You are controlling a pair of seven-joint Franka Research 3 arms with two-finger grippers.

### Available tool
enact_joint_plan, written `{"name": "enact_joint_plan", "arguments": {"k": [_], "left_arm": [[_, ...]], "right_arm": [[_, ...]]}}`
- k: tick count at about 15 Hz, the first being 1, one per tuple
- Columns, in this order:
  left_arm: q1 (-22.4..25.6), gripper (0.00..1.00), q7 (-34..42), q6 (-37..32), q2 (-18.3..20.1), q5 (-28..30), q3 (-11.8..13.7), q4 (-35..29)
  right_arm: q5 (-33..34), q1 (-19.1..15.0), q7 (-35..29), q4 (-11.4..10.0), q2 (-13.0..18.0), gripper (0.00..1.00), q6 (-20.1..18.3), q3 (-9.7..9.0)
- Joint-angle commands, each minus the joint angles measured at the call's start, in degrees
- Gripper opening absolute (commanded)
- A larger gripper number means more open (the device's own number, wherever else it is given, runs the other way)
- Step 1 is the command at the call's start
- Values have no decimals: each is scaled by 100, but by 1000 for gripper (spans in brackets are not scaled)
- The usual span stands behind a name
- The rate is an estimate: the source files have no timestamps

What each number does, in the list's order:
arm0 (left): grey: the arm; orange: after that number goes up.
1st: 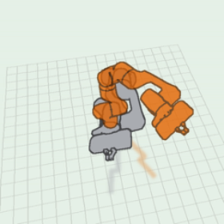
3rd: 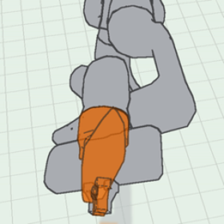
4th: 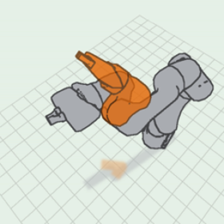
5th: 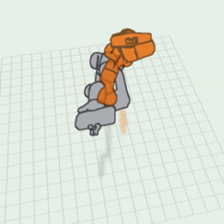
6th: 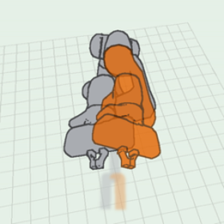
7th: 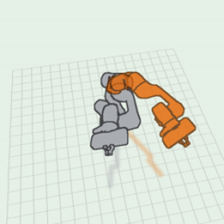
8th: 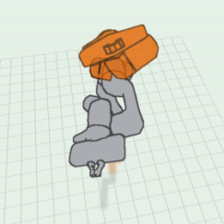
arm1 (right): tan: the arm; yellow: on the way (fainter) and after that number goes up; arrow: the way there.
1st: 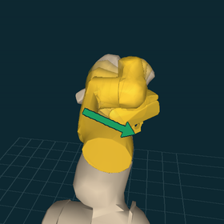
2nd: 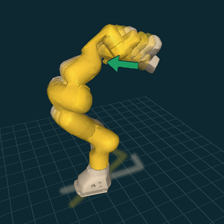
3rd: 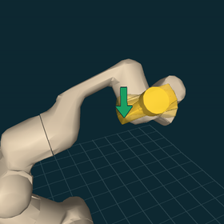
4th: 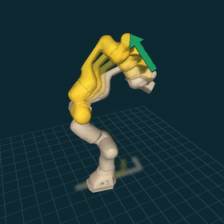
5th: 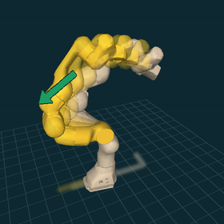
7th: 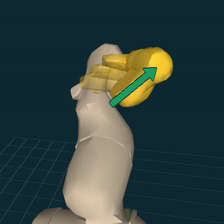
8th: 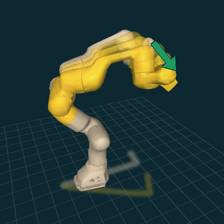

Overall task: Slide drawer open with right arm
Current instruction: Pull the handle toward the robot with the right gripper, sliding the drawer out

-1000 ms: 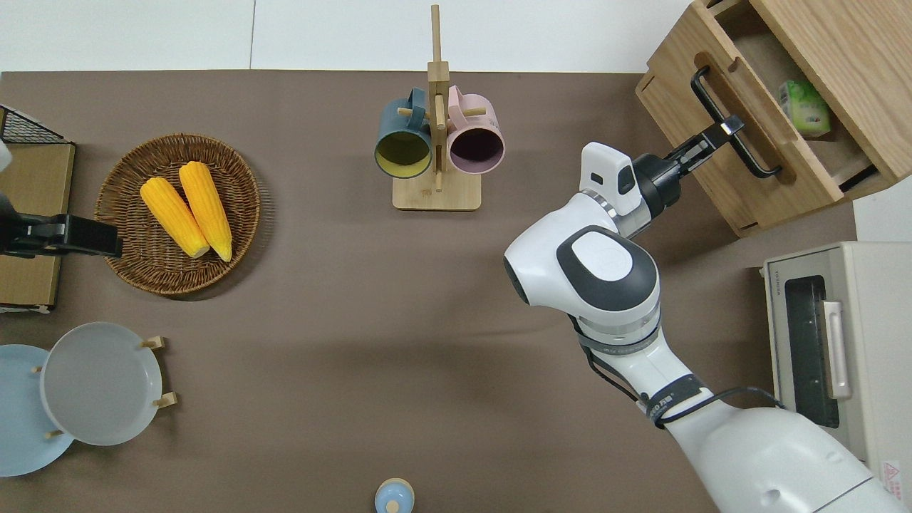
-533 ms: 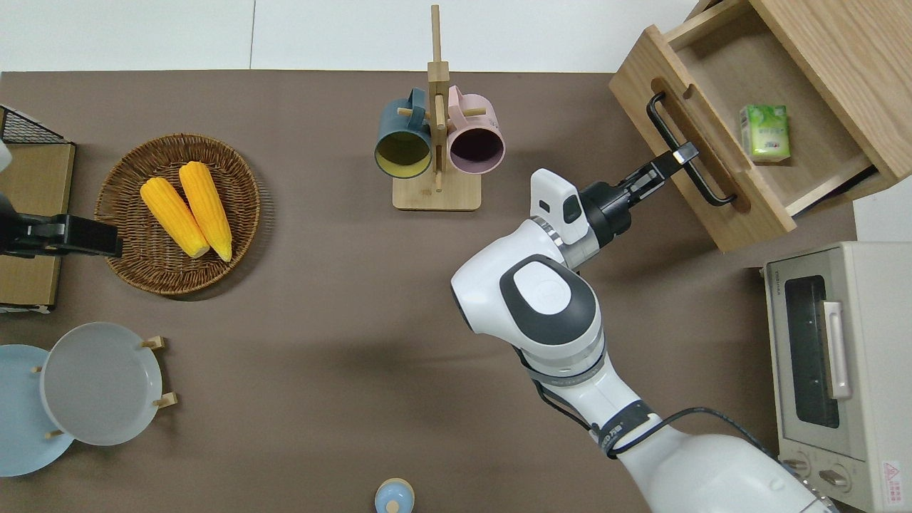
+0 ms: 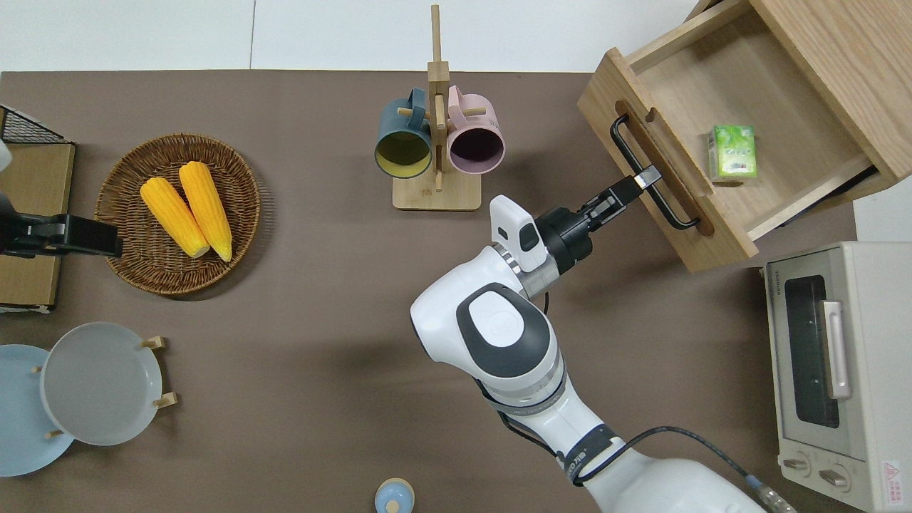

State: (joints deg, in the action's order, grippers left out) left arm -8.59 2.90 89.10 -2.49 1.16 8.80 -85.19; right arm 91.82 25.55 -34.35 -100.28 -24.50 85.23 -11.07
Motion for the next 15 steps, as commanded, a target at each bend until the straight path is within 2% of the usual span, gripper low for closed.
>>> {"name": "enact_joint_plan", "arguments": {"k": [1, 9, 15], "left_arm": [[-99, 998, 44, 2, -76, -71, 96, 117], [-99, 995, 44, 2, -76, -71, 96, 117], [-99, 998, 44, 2, -76, -72, 96, 117]], "right_arm": [[-261, 336, 298, 122, 33, 14, -330, 0], [-656, 889, 289, 210, 33, 14, -621, 0], [-833, 1031, 289, 307, 33, 14, -709, 0]]}}
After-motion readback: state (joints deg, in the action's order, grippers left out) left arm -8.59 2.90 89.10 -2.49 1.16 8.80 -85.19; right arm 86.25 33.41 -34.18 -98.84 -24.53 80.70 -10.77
